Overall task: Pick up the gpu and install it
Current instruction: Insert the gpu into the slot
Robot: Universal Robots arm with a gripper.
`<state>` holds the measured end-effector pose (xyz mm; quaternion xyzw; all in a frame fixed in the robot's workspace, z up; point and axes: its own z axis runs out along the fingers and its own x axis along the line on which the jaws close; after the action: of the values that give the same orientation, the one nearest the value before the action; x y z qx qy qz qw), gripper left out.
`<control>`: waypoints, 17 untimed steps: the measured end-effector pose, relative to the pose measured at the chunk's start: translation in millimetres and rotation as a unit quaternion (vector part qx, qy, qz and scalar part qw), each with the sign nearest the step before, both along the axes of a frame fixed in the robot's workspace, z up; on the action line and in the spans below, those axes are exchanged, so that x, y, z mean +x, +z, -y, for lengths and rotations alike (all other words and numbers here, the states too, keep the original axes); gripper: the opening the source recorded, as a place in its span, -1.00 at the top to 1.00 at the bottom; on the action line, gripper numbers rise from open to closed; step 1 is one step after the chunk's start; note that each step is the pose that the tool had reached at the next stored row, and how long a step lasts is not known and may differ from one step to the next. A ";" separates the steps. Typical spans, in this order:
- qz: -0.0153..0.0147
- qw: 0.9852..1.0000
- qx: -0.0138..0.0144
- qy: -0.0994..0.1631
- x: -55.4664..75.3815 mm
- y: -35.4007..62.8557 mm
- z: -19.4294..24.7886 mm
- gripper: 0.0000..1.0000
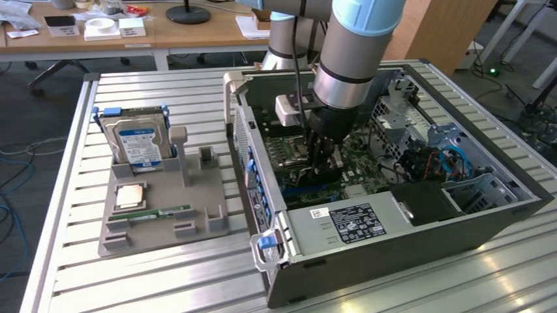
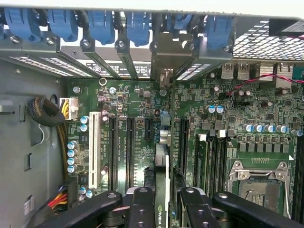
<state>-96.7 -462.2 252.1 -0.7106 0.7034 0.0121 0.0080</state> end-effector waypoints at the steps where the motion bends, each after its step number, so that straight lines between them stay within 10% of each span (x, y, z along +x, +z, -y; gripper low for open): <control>1: 0.000 1.000 0.000 0.001 0.0 0.0 0.0 0.49; 17: 0.000 1.000 -0.008 0.005 0.1 -0.9 -2.6 0.49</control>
<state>-96.6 -459.5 251.2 -0.7145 0.6996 0.0066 0.0021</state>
